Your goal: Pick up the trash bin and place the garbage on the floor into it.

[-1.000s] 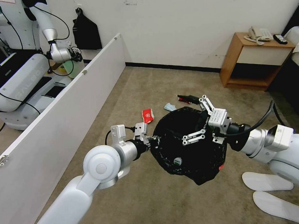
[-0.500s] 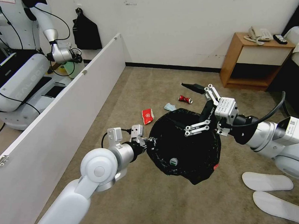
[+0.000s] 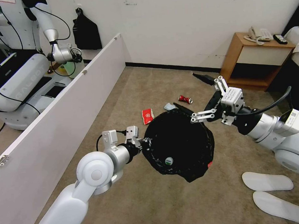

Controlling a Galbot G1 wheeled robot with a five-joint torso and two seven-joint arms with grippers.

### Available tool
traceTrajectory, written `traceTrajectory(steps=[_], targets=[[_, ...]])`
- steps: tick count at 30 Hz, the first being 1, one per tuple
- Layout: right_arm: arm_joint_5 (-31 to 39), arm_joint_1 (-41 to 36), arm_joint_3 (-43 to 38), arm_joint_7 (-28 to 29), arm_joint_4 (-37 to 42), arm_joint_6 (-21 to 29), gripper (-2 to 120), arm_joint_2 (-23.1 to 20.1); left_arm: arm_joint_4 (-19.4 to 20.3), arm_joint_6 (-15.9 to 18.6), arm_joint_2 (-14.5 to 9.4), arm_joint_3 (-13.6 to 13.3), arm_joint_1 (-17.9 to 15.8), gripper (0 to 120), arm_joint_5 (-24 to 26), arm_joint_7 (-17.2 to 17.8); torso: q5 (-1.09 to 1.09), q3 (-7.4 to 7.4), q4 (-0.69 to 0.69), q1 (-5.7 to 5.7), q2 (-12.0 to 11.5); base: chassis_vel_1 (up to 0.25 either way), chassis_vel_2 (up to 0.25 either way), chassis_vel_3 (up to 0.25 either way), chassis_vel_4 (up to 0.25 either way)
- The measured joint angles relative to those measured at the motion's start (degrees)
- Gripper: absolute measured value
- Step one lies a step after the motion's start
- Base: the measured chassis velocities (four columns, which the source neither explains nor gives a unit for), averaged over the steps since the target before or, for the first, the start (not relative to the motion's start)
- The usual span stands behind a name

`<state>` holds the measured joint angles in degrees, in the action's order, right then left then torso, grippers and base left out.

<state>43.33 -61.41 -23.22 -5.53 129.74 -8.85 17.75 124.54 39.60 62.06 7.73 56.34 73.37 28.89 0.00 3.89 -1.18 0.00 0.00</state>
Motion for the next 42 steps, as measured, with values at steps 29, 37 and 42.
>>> traceTrajectory(steps=[29,37,42], targets=[[-10.6,-8.0,-1.7,6.9,-21.3,-1.8,100,15.5,-4.8,-0.9,0.0,0.3,-0.5,0,-6.4,-5.0,0.01,0.00,0.00,0.00,0.0,0.000,0.000,0.000,0.000],[-13.5,-13.8,-5.6,6.7,-24.6,-1.9,100,18.4,-4.8,-0.9,-0.4,0.7,-0.4,0,-6.4,-5.2,0.00,0.00,-0.01,0.00,0.0,0.000,0.000,0.000,0.000],[-14.8,-17.2,-9.6,5.4,-25.8,-1.8,100,18.5,-4.7,-0.9,-0.6,1.2,0.0,0,-6.6,-5.4,0.00,0.00,-0.02,0.00,0.0,0.000,0.000,0.000,0.000]])
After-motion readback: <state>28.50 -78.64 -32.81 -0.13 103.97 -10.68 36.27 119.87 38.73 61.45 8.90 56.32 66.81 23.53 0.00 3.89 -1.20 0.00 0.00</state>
